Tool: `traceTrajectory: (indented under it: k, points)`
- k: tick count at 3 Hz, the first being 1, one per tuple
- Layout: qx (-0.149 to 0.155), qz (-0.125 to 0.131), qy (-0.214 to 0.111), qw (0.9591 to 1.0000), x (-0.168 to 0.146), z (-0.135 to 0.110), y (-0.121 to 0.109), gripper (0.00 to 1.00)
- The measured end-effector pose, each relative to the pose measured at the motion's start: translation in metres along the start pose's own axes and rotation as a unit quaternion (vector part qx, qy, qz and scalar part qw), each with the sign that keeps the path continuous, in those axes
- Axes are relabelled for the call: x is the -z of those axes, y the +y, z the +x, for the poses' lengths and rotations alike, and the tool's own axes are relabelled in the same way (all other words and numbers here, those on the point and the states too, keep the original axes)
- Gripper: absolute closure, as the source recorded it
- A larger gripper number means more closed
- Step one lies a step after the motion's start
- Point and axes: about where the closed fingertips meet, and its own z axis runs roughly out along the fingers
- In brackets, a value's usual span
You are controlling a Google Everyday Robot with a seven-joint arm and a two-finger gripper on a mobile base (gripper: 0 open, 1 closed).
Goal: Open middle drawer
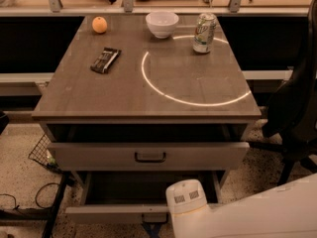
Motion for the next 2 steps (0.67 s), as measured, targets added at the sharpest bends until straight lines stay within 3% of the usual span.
traceTrajectory:
  k: [2]
  points:
    - [-0.017,-0.010,0.019,0.9996,-0.046,0.042,-0.006,1.00]
